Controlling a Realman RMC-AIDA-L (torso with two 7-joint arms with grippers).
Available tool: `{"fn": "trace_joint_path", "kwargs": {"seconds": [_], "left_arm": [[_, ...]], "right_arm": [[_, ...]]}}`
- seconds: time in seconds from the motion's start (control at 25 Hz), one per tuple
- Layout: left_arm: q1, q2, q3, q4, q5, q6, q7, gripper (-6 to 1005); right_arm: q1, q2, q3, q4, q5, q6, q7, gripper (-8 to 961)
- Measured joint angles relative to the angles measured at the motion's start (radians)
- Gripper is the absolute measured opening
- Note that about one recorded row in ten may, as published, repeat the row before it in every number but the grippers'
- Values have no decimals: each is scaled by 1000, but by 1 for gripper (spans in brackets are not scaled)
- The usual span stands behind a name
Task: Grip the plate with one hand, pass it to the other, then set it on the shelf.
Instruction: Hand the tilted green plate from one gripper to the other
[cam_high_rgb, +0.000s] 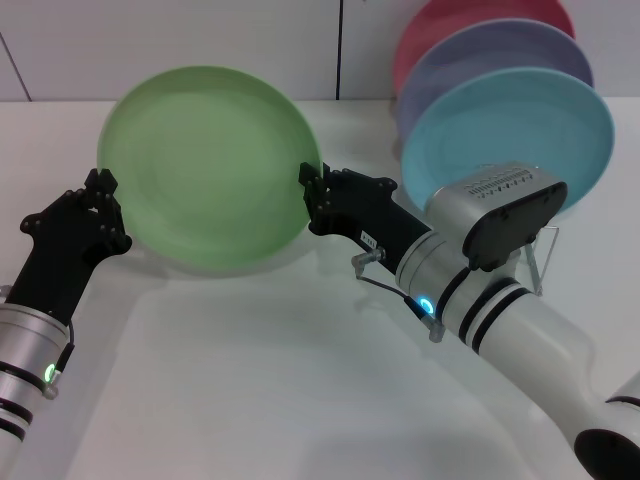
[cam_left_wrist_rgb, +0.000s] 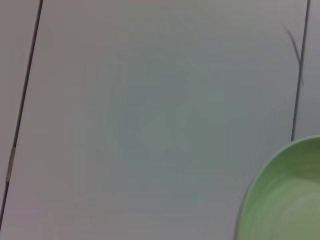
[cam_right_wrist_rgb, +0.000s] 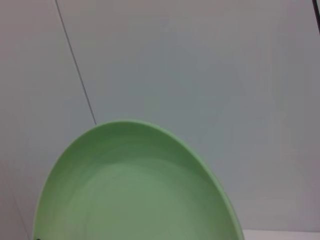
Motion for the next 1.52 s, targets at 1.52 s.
{"fn": "trace_joint_path", "kwargs": {"seconds": [1.52], "left_arm": [[-2,0,-4,3,-1,11,0,28]], "right_arm": [[-4,0,14,-2,1,14,0,74]]}}
